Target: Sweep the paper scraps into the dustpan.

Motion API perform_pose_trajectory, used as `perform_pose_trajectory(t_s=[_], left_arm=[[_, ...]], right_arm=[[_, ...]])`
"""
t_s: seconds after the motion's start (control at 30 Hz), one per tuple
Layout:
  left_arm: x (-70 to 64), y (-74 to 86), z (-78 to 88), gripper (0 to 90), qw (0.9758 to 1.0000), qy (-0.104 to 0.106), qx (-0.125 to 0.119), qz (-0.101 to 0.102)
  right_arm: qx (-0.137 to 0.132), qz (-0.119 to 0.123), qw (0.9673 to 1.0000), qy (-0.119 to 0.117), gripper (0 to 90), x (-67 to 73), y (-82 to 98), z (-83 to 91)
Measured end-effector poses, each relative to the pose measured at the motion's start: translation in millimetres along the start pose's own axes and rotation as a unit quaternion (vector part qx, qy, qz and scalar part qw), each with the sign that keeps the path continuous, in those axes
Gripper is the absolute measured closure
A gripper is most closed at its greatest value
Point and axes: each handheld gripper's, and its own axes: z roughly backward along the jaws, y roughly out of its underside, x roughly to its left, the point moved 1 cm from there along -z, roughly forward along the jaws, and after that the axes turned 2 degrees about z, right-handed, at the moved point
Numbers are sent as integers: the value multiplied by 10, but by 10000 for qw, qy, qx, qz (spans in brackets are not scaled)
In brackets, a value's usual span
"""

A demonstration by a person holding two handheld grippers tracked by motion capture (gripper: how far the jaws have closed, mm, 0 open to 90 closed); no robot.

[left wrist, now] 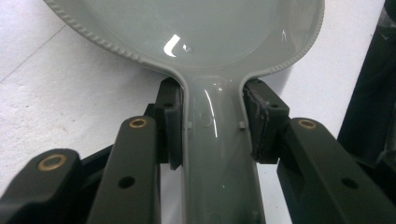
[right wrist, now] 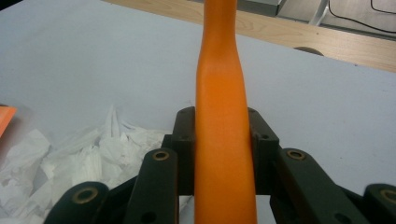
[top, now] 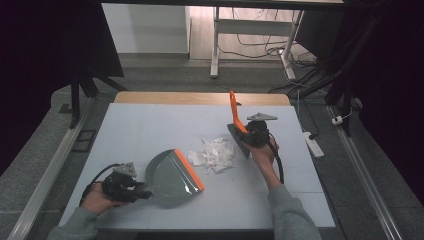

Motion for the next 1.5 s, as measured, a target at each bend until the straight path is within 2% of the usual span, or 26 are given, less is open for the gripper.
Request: perform_pose_trajectory(t_s=[0.27,0.37,0.5,0.83,0.93,1.07,1.23,1.43,1.5], left_arm=[[13,2,-15,614,10000,-15,4,54],[10,-4,-28,614,10000,-15,13,76],[3,-19,-46,614,10000,-7,4,72],[33,-60,-107,615,9999,105,-6,74],[43,-71,-124,615,9999,111,-4,70],[65,-84,-146,615,9998,150,-16,93],[72,-98,-167,615,9998,158,-21,93],[70,-111,-186,615,9998,180,-20,82],[69,-115,-192,615,9998,185,-22,74]], right_arm=[[46,2,10000,-47,702,3,-3,-77],[118,-7,9999,49,702,17,-15,-103],[172,-6,9998,66,703,39,-25,-147],[325,121,9994,-85,704,163,-53,-300],[412,216,9989,-102,704,230,-64,-326],[518,484,9974,-123,704,348,-78,-349],[553,575,9966,-207,703,446,-84,-361],[626,647,9948,-481,703,617,-92,-361],[639,747,9938,-527,703,684,-93,-369]])
